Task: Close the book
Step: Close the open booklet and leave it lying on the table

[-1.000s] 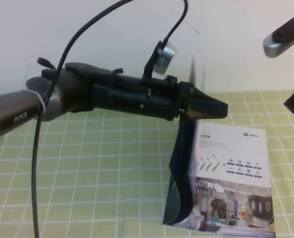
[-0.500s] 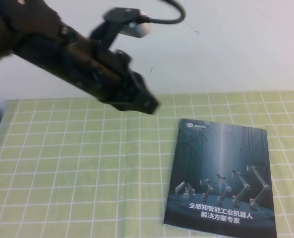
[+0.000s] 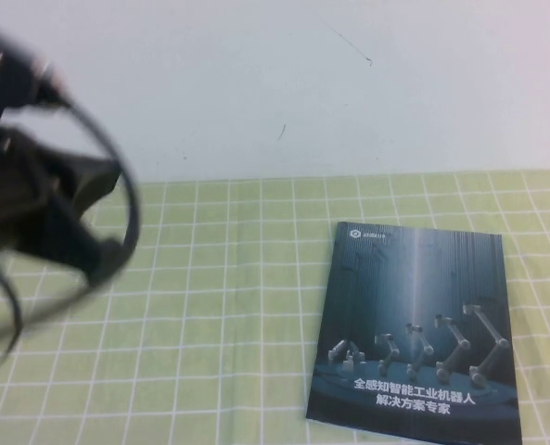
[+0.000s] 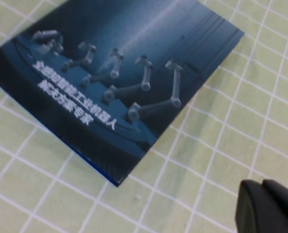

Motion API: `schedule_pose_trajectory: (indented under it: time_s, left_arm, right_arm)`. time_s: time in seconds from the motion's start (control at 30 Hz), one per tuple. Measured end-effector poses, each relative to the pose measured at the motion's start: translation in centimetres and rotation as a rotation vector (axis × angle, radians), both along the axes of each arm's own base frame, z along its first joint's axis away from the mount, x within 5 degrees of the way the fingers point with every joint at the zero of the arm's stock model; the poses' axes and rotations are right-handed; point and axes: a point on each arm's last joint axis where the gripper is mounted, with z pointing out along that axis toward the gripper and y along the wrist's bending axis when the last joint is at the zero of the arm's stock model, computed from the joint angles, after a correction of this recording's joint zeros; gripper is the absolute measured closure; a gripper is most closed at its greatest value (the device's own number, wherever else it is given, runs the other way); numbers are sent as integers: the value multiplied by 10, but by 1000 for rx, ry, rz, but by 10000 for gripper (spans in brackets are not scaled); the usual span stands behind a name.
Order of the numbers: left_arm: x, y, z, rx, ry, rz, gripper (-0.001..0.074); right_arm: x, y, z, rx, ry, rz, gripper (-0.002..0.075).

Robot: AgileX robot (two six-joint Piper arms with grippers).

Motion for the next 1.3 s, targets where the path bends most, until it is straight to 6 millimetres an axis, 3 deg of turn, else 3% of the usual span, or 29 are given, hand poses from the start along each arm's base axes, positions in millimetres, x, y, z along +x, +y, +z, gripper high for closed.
schedule_pose_trajectory:
  time_s: [0.23,0.53,0.83,0.97,1.1,1.3]
  left_arm:
    - [-40,20,-63,0,-48,39,739]
    - [-56,26,-130,69,117,41,739]
    - [-73,33,-177,125,256,40,739]
    - [-77,35,-182,116,263,49,739]
    - [-85,37,-168,-92,227,145,739]
    - [-105,57,-146,-127,-44,216,739]
  right_arm:
    - [-10,3,-25,147,-59,-8,729]
    - [-15,3,-30,153,25,-14,729]
    - [-15,4,-30,157,27,-14,729]
    - [-15,4,-30,157,27,-14,729]
    - [-15,4,-30,158,27,-14,729]
    - [-15,4,-31,156,31,-14,729]
